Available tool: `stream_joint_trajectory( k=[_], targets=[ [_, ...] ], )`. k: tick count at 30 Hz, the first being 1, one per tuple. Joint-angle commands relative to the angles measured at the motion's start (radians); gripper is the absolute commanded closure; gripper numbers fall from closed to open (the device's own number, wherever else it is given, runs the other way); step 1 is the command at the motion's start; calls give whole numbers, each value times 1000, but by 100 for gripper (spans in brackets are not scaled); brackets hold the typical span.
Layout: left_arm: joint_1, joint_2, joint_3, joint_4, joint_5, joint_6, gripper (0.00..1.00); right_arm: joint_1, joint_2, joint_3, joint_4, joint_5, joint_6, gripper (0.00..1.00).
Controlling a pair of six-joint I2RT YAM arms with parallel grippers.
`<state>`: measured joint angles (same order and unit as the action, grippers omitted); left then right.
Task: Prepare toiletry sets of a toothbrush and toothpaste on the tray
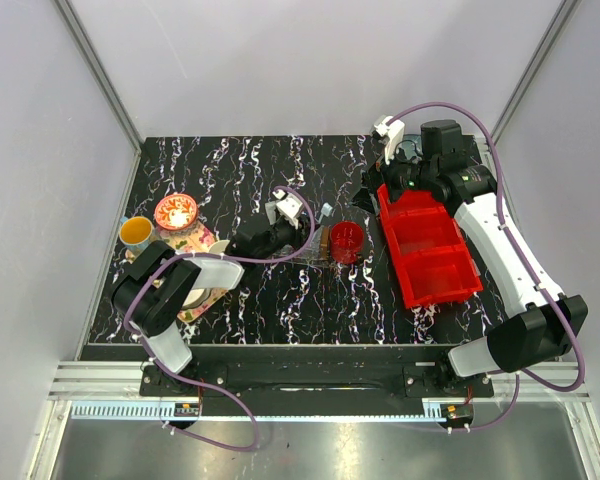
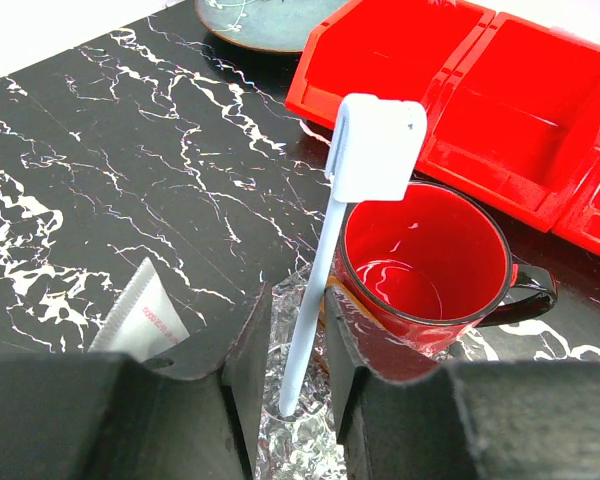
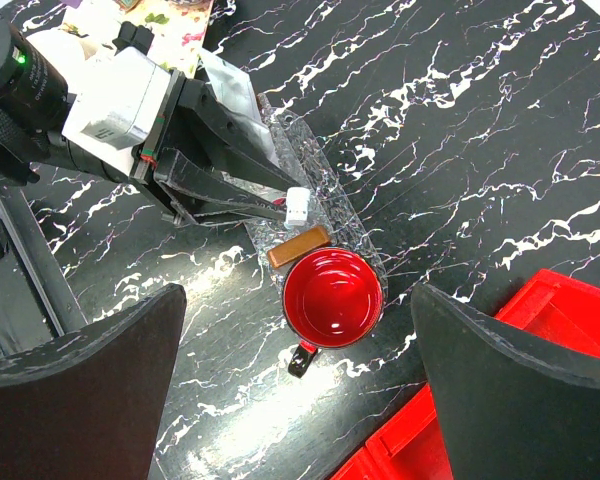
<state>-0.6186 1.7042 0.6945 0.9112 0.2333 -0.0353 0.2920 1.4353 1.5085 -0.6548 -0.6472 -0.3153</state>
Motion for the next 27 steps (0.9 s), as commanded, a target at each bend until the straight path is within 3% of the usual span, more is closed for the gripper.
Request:
stream_joint_trajectory(
  k=[1, 27],
  targets=[
    [-1, -24, 28, 34, -20, -5, 66, -7, -15, 12, 30, -14, -10, 0],
    [-1, -32, 31, 17, -20, -2, 56, -7, -18, 12, 27, -11, -13, 0]
  ],
)
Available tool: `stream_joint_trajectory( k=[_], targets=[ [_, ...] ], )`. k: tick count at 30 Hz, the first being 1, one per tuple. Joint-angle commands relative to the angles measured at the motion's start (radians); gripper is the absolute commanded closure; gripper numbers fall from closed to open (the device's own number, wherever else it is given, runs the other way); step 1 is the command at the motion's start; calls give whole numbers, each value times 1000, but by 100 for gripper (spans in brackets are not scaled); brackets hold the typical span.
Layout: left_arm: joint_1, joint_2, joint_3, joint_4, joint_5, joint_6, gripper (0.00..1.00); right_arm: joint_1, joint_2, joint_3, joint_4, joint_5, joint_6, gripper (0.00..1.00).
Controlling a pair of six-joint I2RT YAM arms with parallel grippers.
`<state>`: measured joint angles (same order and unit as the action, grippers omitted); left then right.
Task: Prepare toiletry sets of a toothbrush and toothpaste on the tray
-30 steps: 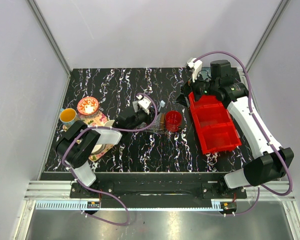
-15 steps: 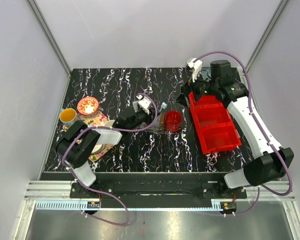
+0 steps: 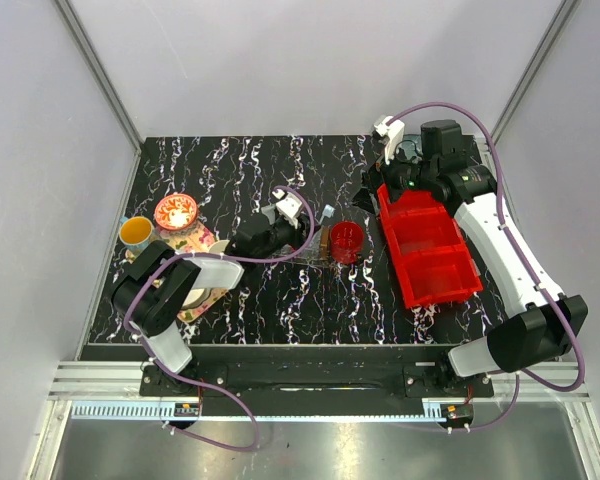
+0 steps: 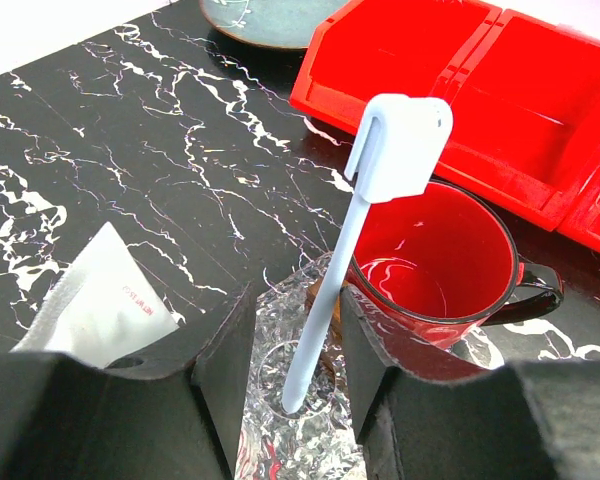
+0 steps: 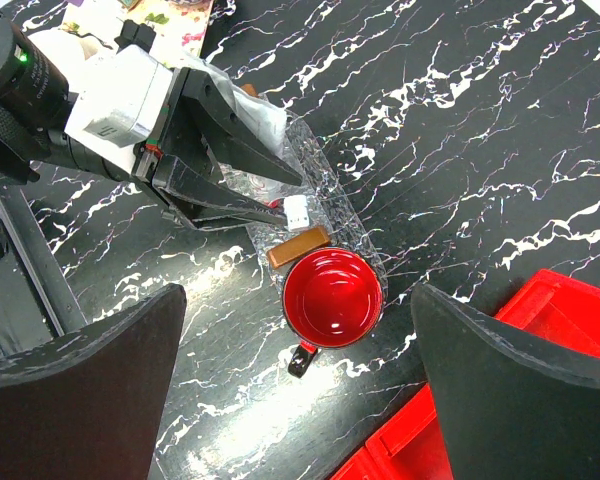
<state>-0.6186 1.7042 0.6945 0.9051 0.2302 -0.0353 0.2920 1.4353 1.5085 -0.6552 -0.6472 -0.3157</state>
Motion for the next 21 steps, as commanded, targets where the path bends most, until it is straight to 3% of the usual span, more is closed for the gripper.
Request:
stream_joint_trajectory(
  k=[1, 21],
  targets=[
    [0, -34, 30, 21, -19, -5, 56, -7, -18, 12, 28, -11, -13, 0],
    [-1, -78, 7, 17, 8, -8, 55, -7, -13, 13, 26, -6, -16, 0]
  ],
)
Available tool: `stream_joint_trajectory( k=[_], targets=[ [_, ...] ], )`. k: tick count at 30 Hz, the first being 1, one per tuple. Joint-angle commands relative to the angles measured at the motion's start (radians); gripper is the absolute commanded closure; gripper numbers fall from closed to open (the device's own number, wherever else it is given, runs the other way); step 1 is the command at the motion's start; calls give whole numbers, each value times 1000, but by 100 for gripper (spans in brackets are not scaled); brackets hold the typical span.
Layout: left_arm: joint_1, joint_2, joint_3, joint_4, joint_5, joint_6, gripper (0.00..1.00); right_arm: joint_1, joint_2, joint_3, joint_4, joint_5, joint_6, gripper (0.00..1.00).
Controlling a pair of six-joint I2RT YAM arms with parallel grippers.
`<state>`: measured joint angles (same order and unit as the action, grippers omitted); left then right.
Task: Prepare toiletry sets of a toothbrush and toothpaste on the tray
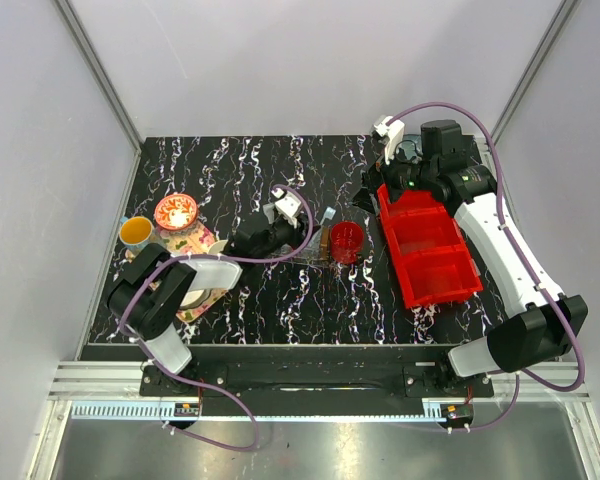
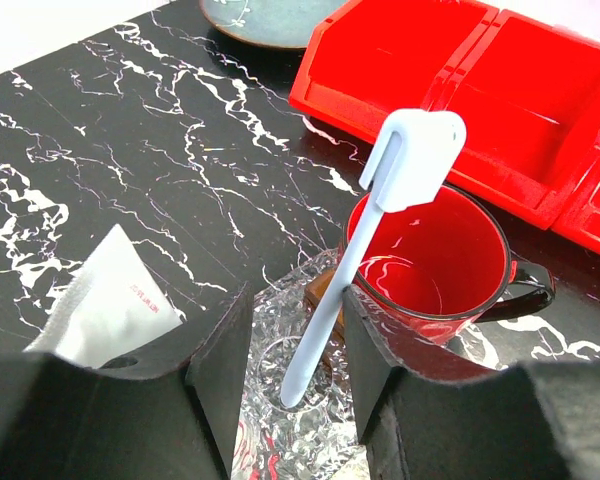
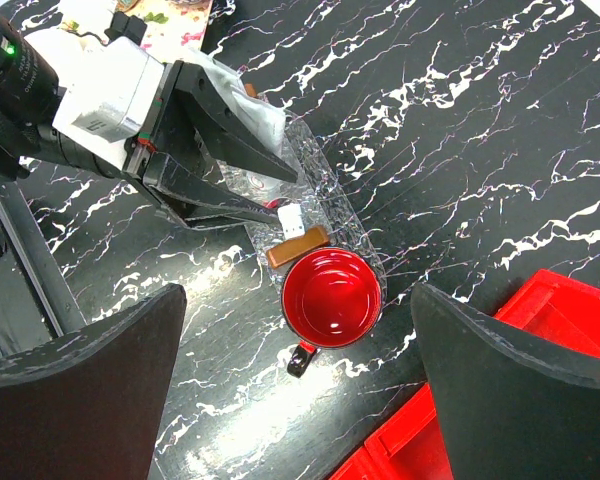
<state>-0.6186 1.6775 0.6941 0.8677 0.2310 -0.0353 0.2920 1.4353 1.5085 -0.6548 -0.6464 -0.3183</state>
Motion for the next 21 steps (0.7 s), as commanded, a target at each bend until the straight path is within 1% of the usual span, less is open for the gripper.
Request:
stream_joint_trajectory(
  k=[1, 21],
  targets=[
    [-1, -58, 7, 53, 7, -9, 55, -7, -12, 13, 24, -6, -15, 0],
    [-6, -110, -34, 50, 47, 5, 55, -7, -6, 21, 15, -4, -21, 0]
  ],
)
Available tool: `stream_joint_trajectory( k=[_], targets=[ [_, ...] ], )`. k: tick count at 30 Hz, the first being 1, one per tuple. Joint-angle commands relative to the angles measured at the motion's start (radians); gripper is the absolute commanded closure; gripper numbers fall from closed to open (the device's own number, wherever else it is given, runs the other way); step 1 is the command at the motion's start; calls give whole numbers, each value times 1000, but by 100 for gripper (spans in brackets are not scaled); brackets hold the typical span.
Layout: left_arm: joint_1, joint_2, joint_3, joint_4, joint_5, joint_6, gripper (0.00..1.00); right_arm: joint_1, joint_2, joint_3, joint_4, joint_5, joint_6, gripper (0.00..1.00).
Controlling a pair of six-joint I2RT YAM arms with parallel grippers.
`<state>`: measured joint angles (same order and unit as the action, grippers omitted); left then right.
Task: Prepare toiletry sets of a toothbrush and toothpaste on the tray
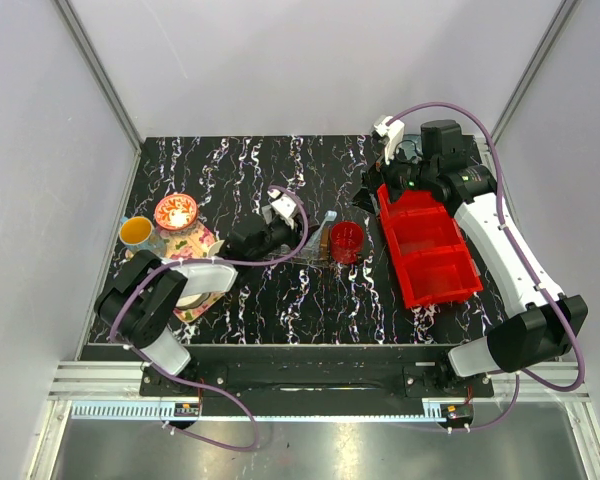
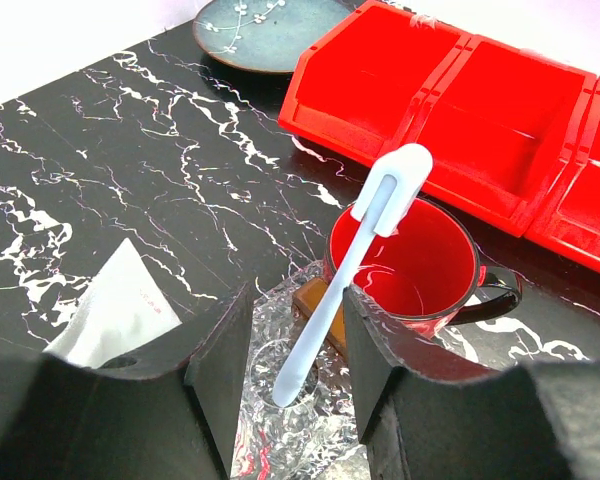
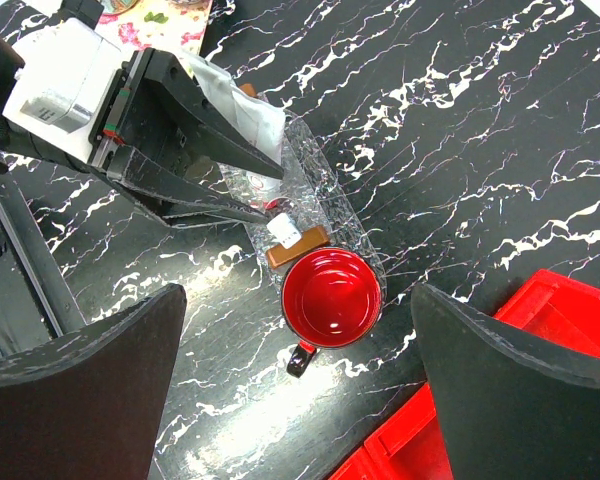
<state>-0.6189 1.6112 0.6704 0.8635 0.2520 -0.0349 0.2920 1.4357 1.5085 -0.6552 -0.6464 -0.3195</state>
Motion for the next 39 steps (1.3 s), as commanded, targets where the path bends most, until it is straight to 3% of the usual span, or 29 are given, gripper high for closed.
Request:
stream_joint_trajectory(
  k=[1, 22, 34, 39],
  targets=[
    [-5, -48, -11, 54, 26, 3, 55, -7, -8, 21, 17, -4, -18, 0],
    [-19, -184, -28, -49, 52, 20, 54, -7, 2, 35, 8, -4, -23, 0],
    [-16, -304, 18, -236, 32, 78, 51, -5, -11, 41, 11, 27, -26, 0],
    [-16, -378, 54, -330, -17, 116, 44, -5, -27, 41, 31, 74, -17, 0]
  ],
)
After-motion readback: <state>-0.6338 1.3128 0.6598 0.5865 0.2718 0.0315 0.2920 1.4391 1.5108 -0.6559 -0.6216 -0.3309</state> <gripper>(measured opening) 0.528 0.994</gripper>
